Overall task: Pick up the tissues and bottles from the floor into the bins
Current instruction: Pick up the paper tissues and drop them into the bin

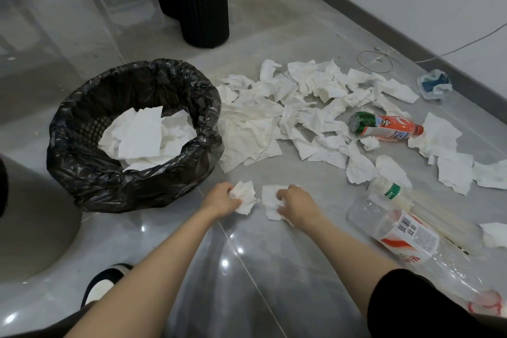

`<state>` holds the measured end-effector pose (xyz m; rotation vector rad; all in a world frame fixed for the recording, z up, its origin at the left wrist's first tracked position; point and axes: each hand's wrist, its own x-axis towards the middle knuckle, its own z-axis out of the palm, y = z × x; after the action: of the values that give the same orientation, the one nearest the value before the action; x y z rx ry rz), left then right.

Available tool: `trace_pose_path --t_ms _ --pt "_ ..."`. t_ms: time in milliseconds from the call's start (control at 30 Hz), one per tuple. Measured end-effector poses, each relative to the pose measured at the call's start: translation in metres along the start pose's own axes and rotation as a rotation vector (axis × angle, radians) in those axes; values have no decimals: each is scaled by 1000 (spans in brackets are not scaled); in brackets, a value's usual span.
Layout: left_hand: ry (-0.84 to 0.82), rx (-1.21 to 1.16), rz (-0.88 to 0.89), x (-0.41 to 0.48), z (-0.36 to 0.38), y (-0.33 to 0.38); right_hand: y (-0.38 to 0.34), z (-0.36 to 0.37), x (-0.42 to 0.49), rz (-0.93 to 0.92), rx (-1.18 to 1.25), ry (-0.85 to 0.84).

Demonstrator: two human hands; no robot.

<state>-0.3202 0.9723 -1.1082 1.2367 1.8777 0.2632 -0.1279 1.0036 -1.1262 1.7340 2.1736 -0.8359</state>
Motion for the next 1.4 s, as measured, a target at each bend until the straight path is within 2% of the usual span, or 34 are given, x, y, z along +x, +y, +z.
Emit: trace_pose_path --t_ms 100,167,233,300,367,467,600,733,833,1033,1133,1267,1400 --pt "-5 -22 13 -2 -3 4 4 4 -7 84 41 -11" --pt "3 -37 28 -3 -6 6 4 -1 -12 119 151 40" --pt "9 -41 48 -7 -9 10 5 -10 -15 154 369 126" --pt "9 -41 87 -14 -13 17 3 -25 -19 238 725 161" --pt "4 -77 128 -19 -17 25 -1 -42 -21 297 975 176" --pt "18 -119 200 -31 -31 44 -13 -77 -29 286 1087 255" --pt "59 -145 298 -47 -58 75 -44 -125 -46 179 1391 273" --pt "147 -149 372 -64 -98 96 -71 -162 -54 91 1304 389" --pt "236 -137 372 -76 -135 98 -96 -178 -61 15 1235 361" --pt "342 -143 278 -95 -201 70 -149 -186 -62 -88 1221 342" --pt "394 -195 212 -96 -225 45 -183 -185 -55 -131 1067 394" --pt "421 -260 104 -93 -235 14 -224 -171 -43 -193 1060 452" --pt "424 -297 18 -83 -231 -11 -250 -148 -35 -190 1067 402"
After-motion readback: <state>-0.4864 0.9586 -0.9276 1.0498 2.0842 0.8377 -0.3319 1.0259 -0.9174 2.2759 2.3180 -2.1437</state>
